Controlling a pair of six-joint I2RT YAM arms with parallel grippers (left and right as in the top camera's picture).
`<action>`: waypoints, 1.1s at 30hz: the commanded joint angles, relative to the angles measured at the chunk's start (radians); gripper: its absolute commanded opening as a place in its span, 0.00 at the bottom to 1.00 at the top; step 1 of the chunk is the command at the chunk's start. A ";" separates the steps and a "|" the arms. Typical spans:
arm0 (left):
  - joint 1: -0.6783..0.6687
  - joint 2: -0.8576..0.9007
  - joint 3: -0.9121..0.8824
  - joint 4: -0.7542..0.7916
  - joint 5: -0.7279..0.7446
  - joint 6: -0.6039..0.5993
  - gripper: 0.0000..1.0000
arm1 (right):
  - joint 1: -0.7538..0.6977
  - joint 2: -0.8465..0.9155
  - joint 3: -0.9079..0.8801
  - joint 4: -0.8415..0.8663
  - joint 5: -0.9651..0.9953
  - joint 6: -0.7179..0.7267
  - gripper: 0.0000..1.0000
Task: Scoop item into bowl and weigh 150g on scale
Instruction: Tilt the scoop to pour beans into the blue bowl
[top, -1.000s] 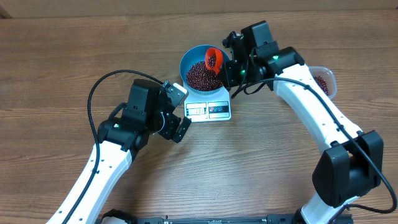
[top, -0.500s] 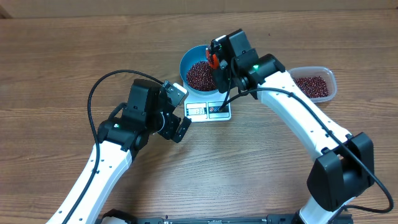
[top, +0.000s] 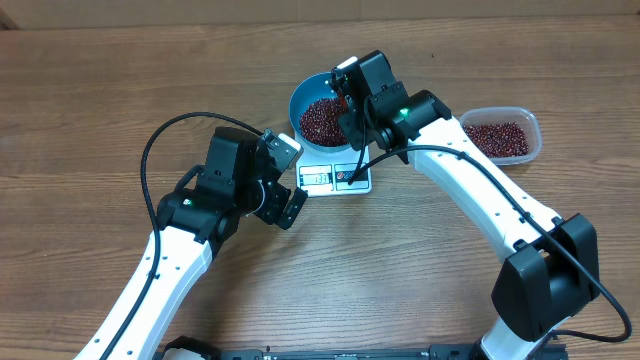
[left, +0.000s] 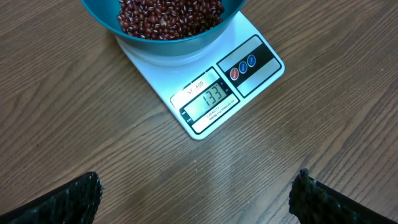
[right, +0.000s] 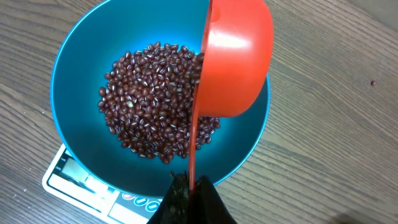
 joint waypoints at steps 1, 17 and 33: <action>0.003 0.005 -0.003 0.001 -0.006 -0.011 1.00 | 0.005 -0.027 0.033 0.007 0.016 -0.013 0.04; 0.004 0.005 -0.003 0.000 -0.006 -0.011 1.00 | 0.010 -0.027 0.033 0.014 0.046 -0.084 0.04; 0.003 0.005 -0.003 0.001 -0.006 -0.011 0.99 | 0.010 -0.027 0.033 0.018 0.046 -0.088 0.04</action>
